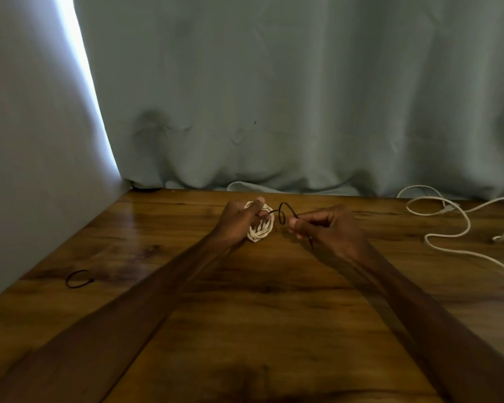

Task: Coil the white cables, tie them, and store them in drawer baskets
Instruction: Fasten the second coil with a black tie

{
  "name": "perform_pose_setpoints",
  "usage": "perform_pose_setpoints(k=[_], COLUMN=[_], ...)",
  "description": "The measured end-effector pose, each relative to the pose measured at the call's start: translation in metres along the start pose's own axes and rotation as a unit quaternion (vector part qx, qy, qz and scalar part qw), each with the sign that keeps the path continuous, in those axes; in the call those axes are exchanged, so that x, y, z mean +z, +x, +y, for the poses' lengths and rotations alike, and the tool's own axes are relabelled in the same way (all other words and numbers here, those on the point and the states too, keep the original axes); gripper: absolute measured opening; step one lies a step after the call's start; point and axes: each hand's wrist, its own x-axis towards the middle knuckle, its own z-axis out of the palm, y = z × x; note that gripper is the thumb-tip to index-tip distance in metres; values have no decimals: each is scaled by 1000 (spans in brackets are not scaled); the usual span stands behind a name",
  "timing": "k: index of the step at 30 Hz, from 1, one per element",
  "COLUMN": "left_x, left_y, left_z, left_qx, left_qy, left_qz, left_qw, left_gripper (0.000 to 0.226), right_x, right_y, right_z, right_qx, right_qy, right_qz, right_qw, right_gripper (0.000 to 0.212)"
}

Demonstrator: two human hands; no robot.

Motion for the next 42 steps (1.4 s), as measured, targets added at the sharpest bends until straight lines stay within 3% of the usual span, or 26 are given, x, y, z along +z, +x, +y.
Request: perform_pose_setpoints(k=[8, 22, 24, 27, 30, 35, 39, 42], left_x=[3, -4, -4, -2, 3, 9, 11, 10], left_y=[-3, 3, 4, 4, 1, -6, -10, -8], left_z=[4, 1, 1, -4, -8, -5, -5, -4], left_qx=[-24, -39, -27, -13, 6, 34, 33, 43], left_qy=[-36, -33, -36, -43, -38, -40, -38, -50], left_qz=[-93, -111, -108, -115, -134, -175, -189, -178], left_qw=[995, 993, 993, 992, 990, 983, 981, 982], left_gripper=[42, 37, 35, 32, 32, 31, 28, 31], right_x=[1, 1, -1, -4, -6, -3, -6, -10], right_y=[-1, -2, 0, 7, 11, 12, 14, 17], right_z=[-2, 3, 7, 8, 6, 8, 6, 8], right_qx=[8, 10, 14, 8, -105, -248, -231, -215], right_qy=[9, -48, -68, -105, -226, -313, -316, -327], right_qz=[28, 12, 11, 17, 6, 2, 30, 13], right_qw=[1000, 999, 998, 994, 969, 917, 920, 920], right_gripper=[13, 14, 21, 48, 68, 32, 21, 24])
